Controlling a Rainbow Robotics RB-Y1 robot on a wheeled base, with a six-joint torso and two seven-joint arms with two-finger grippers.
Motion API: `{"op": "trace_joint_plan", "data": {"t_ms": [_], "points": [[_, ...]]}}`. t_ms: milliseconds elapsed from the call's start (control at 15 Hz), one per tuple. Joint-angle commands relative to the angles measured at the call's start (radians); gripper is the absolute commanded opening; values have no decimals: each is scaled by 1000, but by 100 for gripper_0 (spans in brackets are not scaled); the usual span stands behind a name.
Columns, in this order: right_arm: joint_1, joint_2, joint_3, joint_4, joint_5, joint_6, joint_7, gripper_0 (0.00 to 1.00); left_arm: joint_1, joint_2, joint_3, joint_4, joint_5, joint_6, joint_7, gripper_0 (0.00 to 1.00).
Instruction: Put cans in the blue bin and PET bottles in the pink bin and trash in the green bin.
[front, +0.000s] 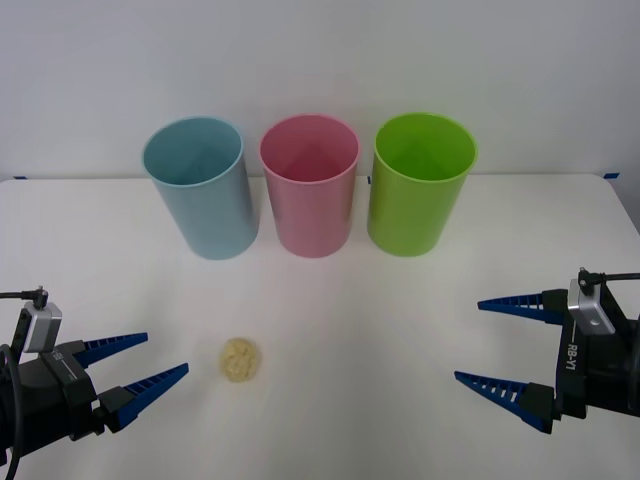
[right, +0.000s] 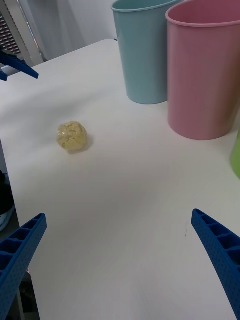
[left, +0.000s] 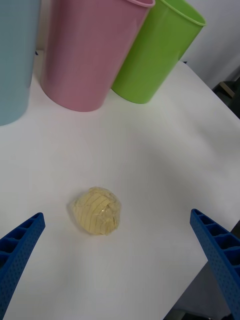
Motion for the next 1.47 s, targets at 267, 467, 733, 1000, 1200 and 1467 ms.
{"op": "trace_joint_plan", "data": {"t_ms": [267,467,733,1000,1200,1467], "points": [[0,0,0,0,0,0,0,100,0,0,0,0,0,0,0,100],[0,0,0,0,0,0,0,100,0,0,0,0,0,0,0,100],[0,0,0,0,0,0,0,100,0,0,0,0,0,0,0,100],[0,0,0,0,0,0,0,100,54,21,6,-26,-28,-43,-29,100],[0,0,0,0,0,0,0,100,64,41,-18,-60,-18,-18,-32,100],[0,0,0,0,0,0,0,100,146,305,-258,-143,-58,379,68,100]]}}
